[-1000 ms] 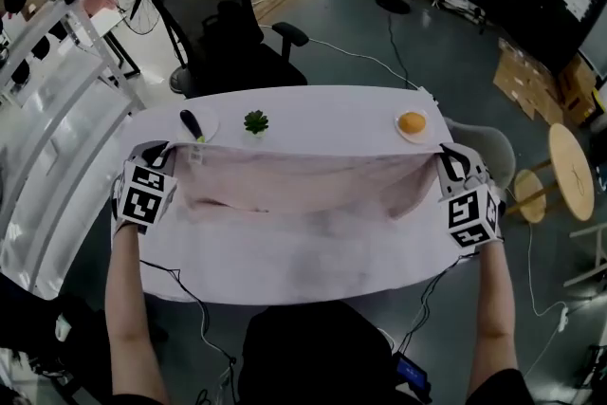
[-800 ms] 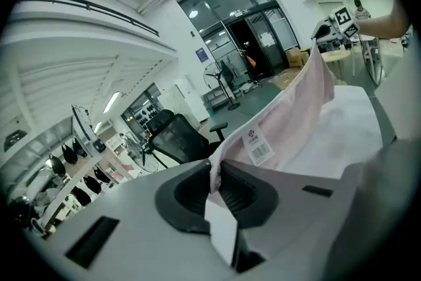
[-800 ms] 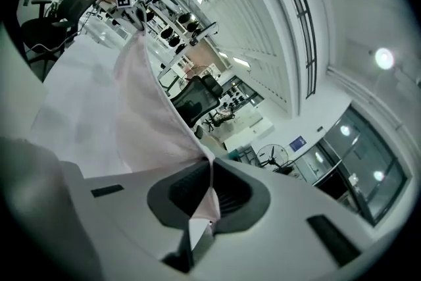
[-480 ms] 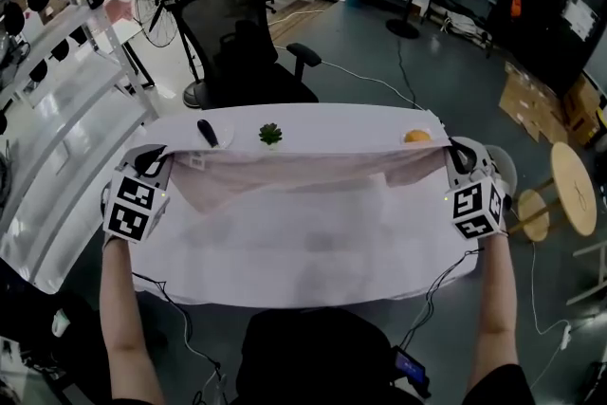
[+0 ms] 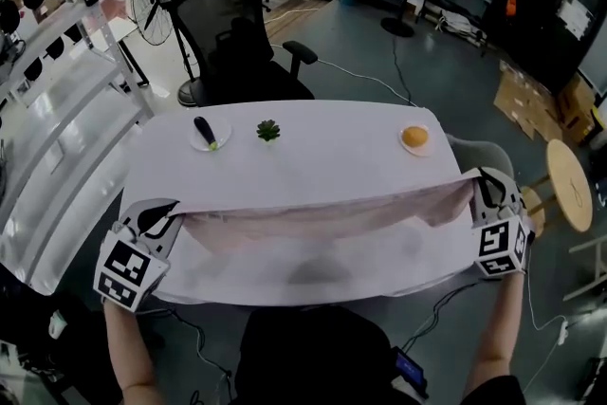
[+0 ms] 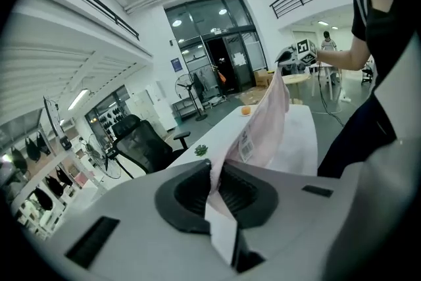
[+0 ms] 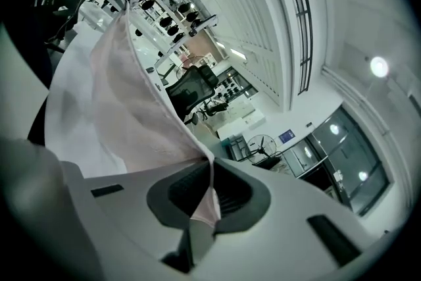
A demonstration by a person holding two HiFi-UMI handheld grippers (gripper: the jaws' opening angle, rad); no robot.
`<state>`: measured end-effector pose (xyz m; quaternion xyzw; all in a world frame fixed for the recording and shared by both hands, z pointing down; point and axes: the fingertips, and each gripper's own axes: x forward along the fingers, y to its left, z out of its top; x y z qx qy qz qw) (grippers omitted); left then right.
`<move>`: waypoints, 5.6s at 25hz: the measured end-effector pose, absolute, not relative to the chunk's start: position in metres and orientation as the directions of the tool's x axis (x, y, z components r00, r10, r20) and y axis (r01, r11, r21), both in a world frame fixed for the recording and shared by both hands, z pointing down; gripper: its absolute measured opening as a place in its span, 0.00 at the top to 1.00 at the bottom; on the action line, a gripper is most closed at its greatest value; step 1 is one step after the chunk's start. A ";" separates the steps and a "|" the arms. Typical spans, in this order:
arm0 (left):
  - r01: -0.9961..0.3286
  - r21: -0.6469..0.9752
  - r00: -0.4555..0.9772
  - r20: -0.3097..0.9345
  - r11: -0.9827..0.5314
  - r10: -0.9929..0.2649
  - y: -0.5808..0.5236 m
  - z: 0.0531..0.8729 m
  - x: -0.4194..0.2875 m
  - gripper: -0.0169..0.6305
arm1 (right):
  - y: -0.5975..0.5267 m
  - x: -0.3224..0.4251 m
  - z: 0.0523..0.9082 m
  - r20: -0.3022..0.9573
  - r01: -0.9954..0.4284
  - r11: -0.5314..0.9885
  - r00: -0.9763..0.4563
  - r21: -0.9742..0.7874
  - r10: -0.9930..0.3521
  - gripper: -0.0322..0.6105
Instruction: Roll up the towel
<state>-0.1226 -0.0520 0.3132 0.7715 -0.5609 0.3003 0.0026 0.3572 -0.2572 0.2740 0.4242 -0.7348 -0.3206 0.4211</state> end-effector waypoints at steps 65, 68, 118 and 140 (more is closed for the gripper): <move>-0.943 -0.128 -0.008 0.931 -0.307 -0.364 -0.136 0.624 -0.253 0.91 | -0.536 0.104 0.618 0.873 0.209 0.848 -0.153 0.487 -0.464 0.94; -0.945 -0.150 -0.032 0.927 -0.291 -0.375 -0.136 0.624 -0.254 0.91 | -0.538 0.103 0.616 0.873 0.191 0.852 -0.139 0.488 -0.468 0.93; -0.919 -0.080 0.184 0.780 -0.386 -0.598 -0.024 0.544 -0.129 0.44 | -0.168 0.134 0.509 0.684 -0.128 0.950 -0.667 0.285 -0.295 0.33; -0.253 -0.087 0.528 0.822 -0.964 -0.212 0.023 0.601 -0.118 0.55 | 0.027 -0.032 0.571 0.772 -0.146 0.986 -0.616 0.082 -0.155 0.39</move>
